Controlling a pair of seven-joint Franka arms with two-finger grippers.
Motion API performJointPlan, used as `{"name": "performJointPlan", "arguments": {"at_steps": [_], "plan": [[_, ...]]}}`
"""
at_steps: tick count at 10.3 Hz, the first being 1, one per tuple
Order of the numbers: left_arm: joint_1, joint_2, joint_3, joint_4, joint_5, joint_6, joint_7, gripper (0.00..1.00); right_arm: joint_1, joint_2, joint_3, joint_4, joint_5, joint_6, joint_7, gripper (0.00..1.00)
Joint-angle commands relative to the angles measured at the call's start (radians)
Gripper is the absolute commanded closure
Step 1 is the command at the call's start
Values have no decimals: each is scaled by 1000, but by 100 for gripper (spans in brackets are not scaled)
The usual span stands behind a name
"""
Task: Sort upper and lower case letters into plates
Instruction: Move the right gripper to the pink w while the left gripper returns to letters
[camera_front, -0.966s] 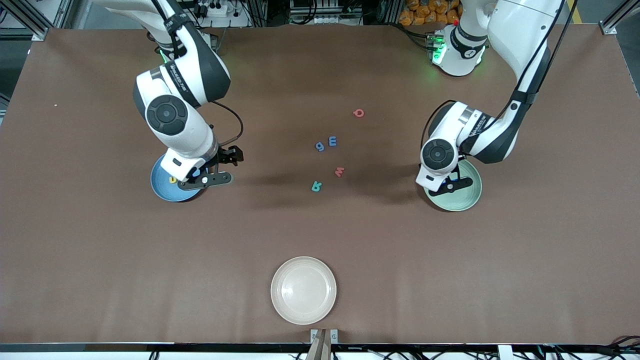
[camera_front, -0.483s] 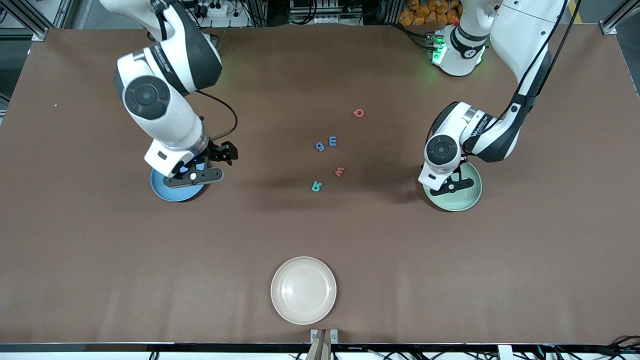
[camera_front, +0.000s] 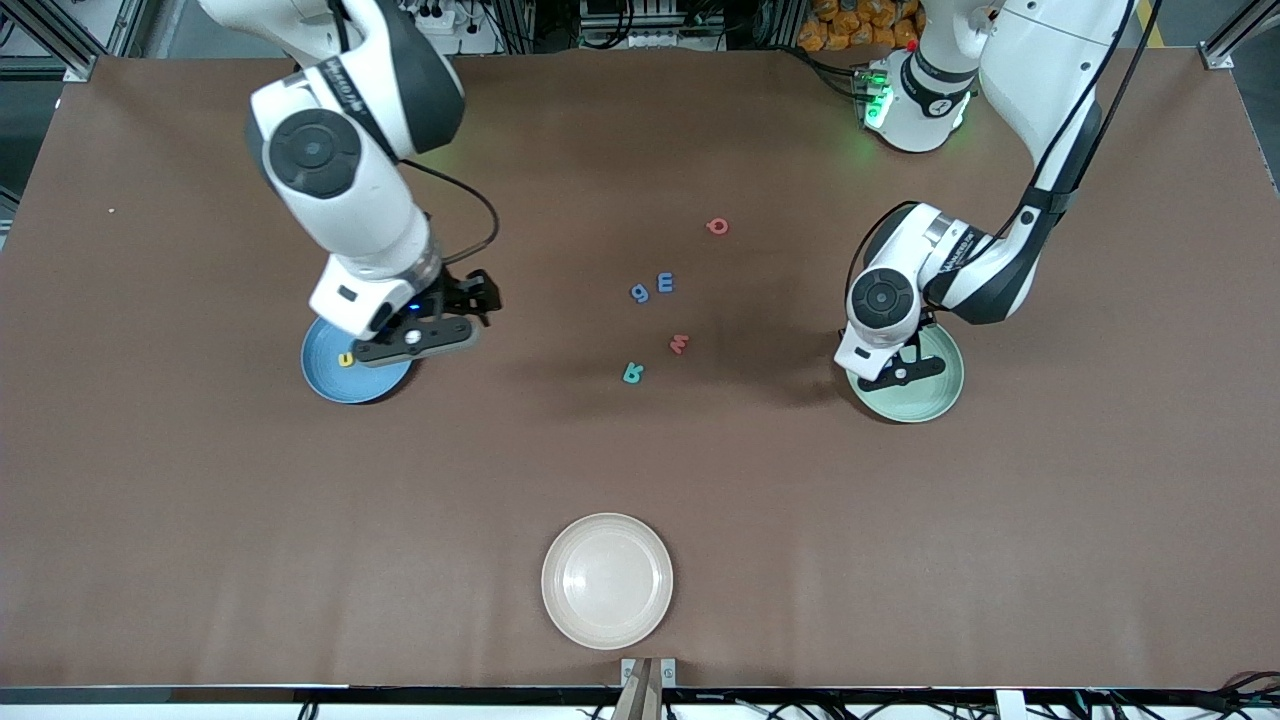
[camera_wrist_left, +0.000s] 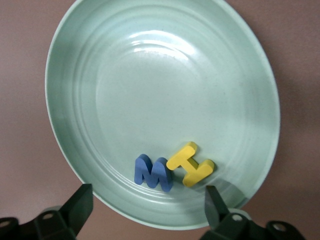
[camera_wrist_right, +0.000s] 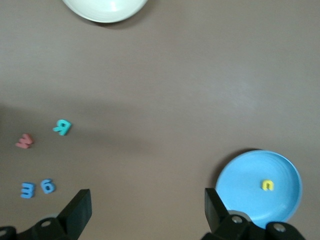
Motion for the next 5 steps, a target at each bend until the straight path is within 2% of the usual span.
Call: {"name": "performJointPlan", "arguments": {"at_steps": [1,3,5], "plan": [[-5,-32,-37,-6,-158,8,-53,0,61,89,2,102,-5,-9,-12,0],[-15,-24,-86,16,-269,25,-137,0,110,128,2,105,-54,41,-44,0],[-63,-7,-98,24,-289,66,-256,0,124,145,2,109,-60,78,-50,0]]}}
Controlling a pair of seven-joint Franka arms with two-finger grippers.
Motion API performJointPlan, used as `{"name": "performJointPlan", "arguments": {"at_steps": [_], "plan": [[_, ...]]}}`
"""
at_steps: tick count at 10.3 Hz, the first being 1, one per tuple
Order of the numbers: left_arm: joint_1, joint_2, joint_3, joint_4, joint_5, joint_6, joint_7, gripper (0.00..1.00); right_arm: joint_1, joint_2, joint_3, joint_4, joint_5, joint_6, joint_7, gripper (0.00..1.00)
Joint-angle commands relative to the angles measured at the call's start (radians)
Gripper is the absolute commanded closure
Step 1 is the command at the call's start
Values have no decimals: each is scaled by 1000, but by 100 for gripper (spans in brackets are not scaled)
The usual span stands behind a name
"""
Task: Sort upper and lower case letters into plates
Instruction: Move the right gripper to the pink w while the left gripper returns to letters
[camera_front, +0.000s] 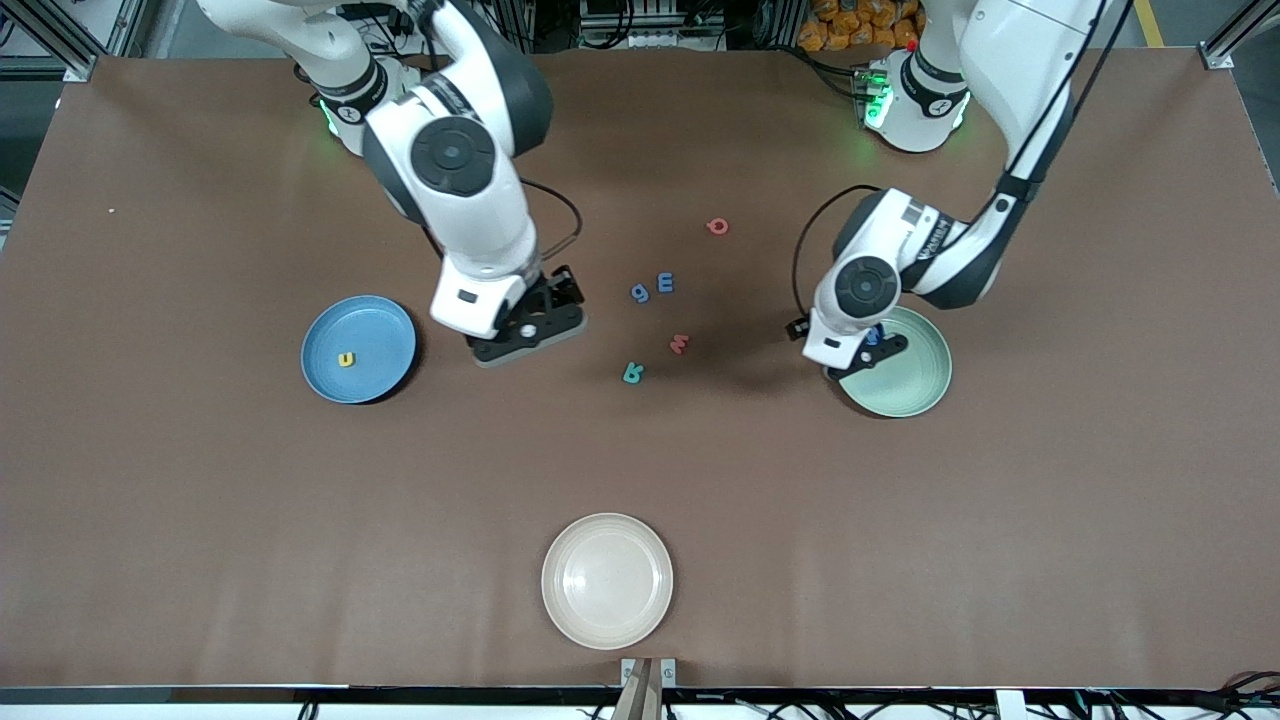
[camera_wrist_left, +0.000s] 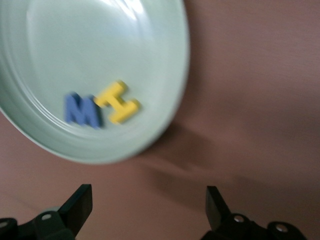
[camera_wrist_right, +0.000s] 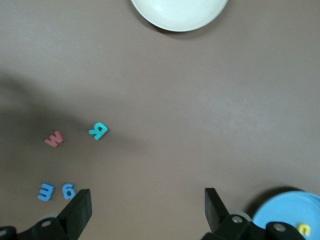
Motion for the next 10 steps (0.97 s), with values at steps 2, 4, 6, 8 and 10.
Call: {"name": "performJointPlan", "arguments": {"at_steps": [2,4,6,8,10], "plan": [[-40,-6,-5,10,-29,19,-106,0,5,20,-3,37,-46,-1,-54,0],[-48,12,-24,53,-55,19,-222,0,4,23,-5,36,-70,2,-124,0],[-53,20,-33,58,-57,19,-240,0,3,22,-6,36,-72,2,-183,0],[-54,22,-33,56,-57,19,-240,0,10,42,-6,36,-69,4,-200,0],[-54,22,-33,58,-57,19,-240,0,36,46,-3,36,-72,4,-213,1]]}}
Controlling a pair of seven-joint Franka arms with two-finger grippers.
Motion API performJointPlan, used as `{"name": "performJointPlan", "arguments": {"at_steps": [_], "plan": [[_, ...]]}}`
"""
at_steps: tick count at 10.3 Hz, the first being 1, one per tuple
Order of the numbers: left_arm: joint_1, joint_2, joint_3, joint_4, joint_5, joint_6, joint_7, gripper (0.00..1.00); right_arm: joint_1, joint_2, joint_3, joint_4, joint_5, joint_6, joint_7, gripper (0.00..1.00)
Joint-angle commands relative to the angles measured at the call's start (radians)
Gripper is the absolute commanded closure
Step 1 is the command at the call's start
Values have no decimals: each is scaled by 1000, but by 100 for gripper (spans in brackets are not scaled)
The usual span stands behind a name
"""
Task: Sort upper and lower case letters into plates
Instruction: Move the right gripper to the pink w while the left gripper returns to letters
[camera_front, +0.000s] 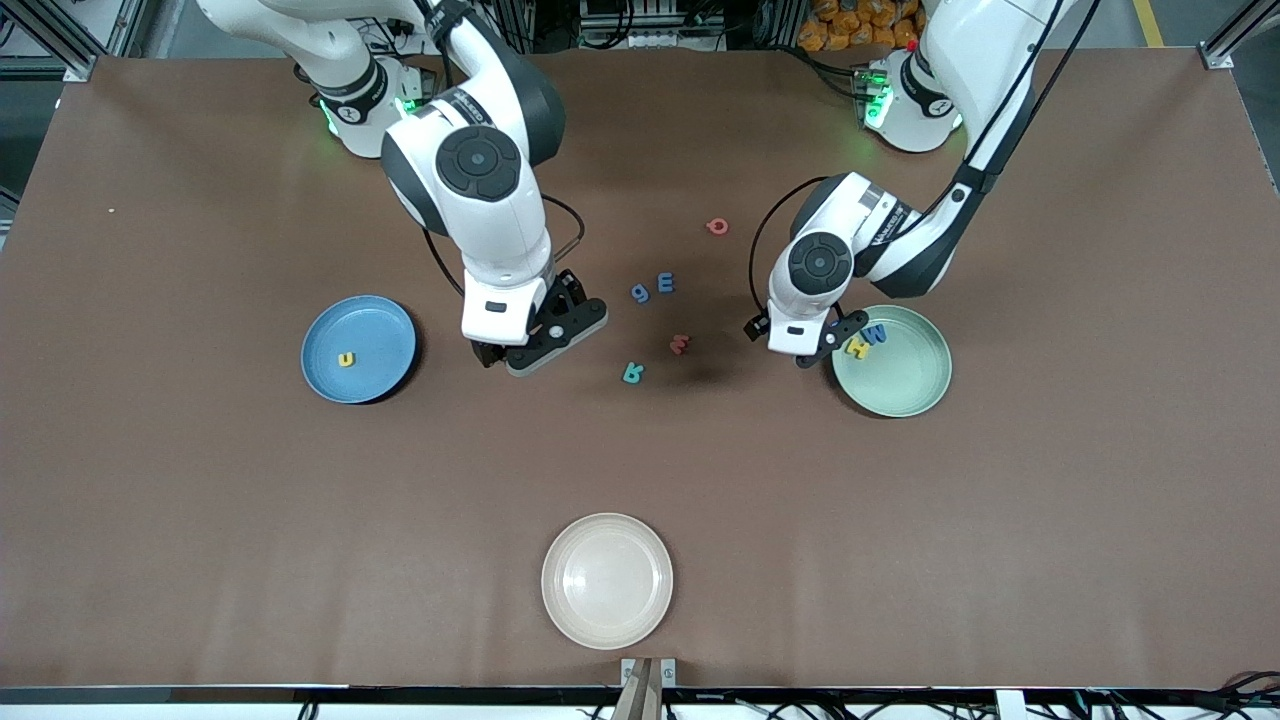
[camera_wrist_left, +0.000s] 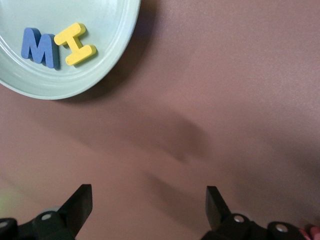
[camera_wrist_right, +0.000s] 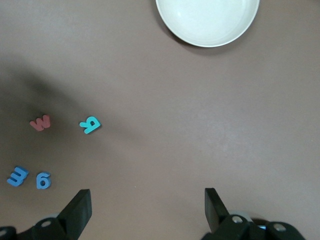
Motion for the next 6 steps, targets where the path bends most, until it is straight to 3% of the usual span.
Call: {"name": "performJointPlan", "arguments": {"at_steps": [1,6], "plan": [[1,7,-2,13,-21,0,-15,0,31,29,4,21,-14,-2,-45,8],[-16,7,-2,19,-18,0,-43,0,138,156,13,14,-24,244,-42,11]]}}
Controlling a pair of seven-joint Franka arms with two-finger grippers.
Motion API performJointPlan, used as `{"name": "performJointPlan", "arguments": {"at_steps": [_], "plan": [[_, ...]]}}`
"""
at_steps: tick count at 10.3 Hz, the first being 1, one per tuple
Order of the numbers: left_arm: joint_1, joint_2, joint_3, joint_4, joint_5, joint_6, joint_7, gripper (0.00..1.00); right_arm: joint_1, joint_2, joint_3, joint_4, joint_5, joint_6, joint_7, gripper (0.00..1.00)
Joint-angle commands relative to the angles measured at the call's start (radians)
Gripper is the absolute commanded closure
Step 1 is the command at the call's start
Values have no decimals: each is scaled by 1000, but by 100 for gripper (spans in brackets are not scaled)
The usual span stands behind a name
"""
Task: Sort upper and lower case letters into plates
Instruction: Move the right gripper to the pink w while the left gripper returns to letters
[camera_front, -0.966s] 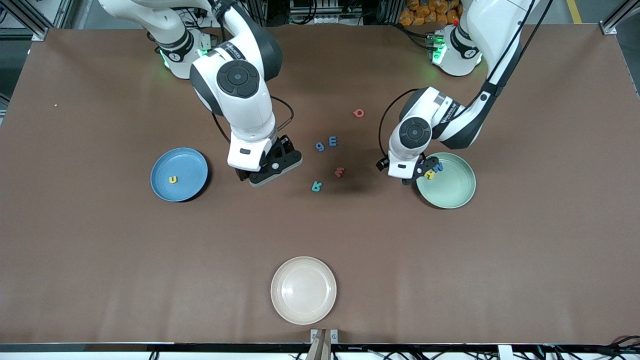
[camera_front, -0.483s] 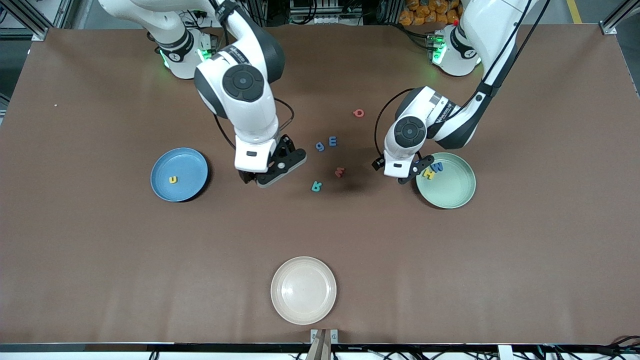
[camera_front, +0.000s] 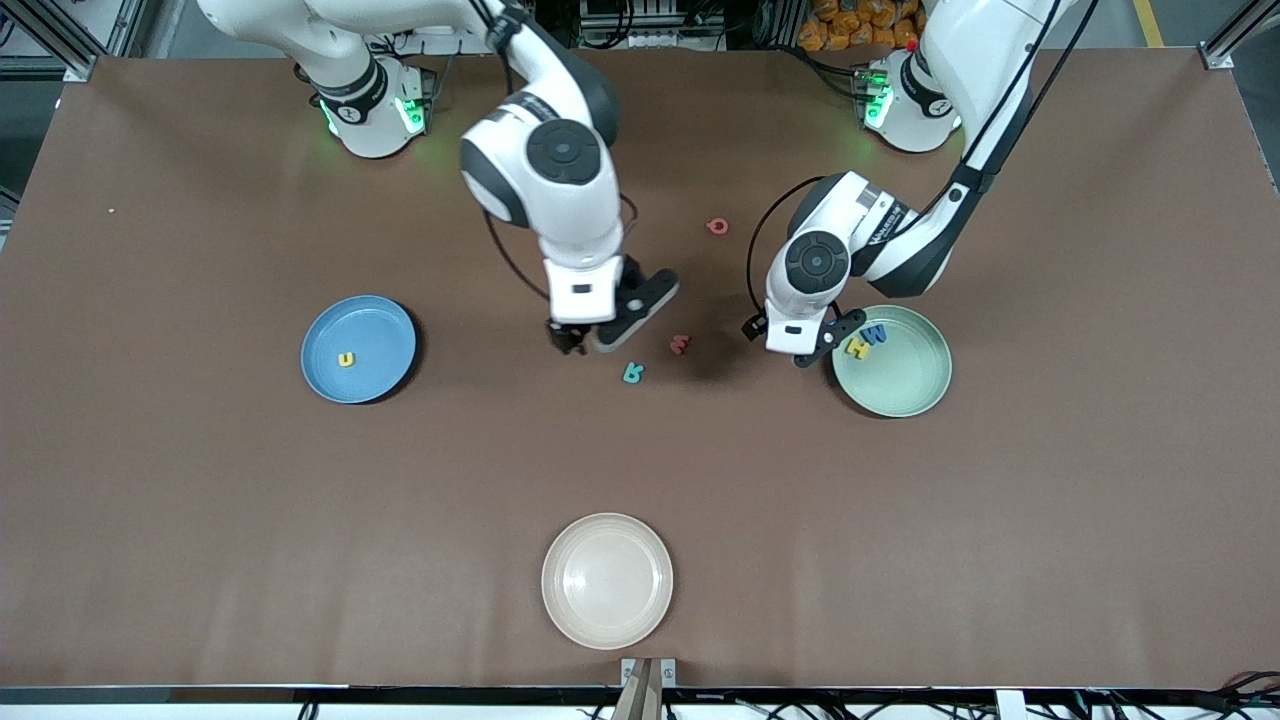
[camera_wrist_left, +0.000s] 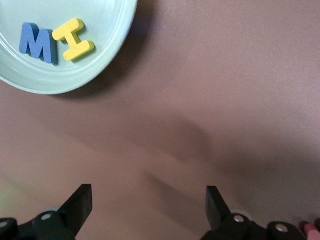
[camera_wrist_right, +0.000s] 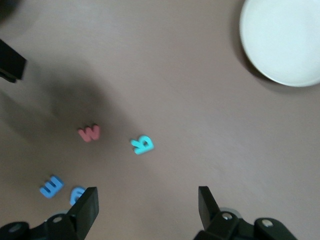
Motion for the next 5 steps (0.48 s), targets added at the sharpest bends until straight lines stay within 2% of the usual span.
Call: {"name": "performJointPlan", "arguments": {"at_steps": [1,5], "plan": [[-6,3,0,13,-18,0,-16,0,30,77,1,16,-20,94,-1,11],[1,-15,0,25,-9,-1,-27,0,65,169,1,23,-10,183,18,13]]}}
